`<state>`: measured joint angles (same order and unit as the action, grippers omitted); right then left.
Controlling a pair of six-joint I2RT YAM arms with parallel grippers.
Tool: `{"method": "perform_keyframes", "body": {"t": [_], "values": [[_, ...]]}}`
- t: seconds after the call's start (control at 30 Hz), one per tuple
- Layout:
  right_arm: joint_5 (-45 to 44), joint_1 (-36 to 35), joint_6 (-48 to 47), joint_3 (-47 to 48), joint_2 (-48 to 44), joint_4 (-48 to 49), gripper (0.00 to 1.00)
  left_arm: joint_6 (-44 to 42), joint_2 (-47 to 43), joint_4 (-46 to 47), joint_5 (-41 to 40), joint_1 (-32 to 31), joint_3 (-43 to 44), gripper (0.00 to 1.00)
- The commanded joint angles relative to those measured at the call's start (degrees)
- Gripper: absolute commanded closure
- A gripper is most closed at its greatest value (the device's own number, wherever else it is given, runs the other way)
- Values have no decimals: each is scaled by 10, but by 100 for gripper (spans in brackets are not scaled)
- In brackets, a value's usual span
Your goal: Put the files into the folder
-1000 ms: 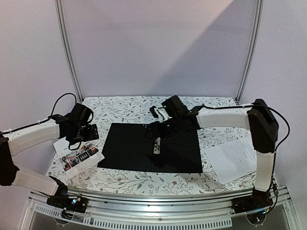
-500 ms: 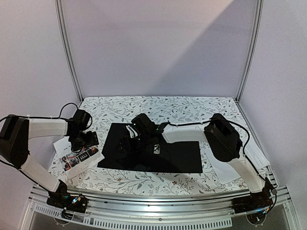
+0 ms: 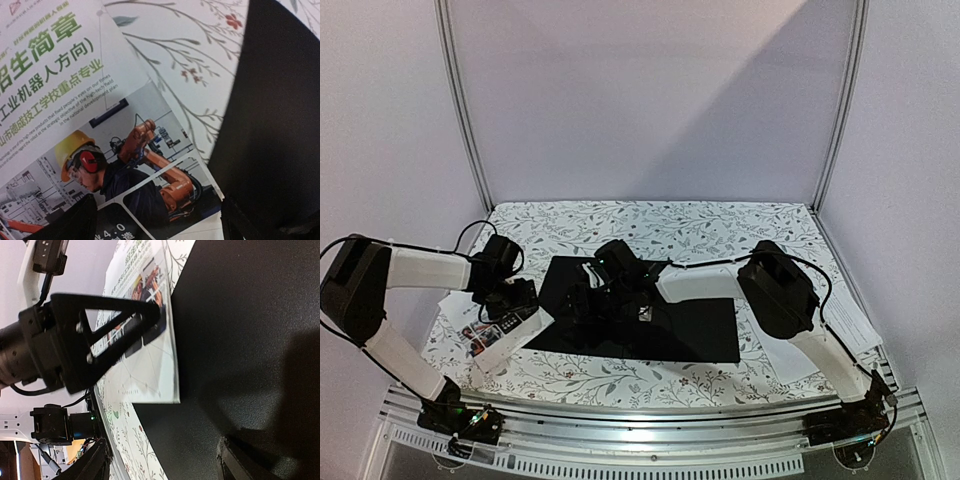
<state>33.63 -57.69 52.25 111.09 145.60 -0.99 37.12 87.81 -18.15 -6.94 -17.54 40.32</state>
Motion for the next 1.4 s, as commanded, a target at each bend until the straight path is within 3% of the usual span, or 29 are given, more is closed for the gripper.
{"method": "perform_keyframes", "body": {"t": [0.0, 0.2, 0.47, 0.67, 0.77, 0.87, 1.1, 1.23, 1.37], "values": [[10, -1, 8, -10, 22, -12, 28, 26, 7, 2, 32, -48, 2, 15], [10, -1, 12, -16, 20, -14, 28, 34, 13, -8, 18, -95, 28, 15], [24, 0, 28, -22, 17, -4, 30, 54, 12, -2, 25, -105, 26, 16], [15, -1, 17, -32, 4, -11, 31, 31, -79, -76, -92, -97, 50, 14], [18, -1, 16, -33, 6, -9, 30, 8, -104, -134, -147, -63, 61, 9], [26, 0, 20, -34, 11, -7, 31, -2, -126, -160, -150, -4, 28, 7], [29, -1, 14, -36, 9, -4, 31, 25, -208, -135, -174, 88, -34, 4], [37, -1, 16, -38, 12, -1, 31, 45, -227, -95, -140, 166, -85, 3], [38, -1, 15, -39, 11, -1, 31, 52, -200, -70, -102, 194, -104, 4]]}}
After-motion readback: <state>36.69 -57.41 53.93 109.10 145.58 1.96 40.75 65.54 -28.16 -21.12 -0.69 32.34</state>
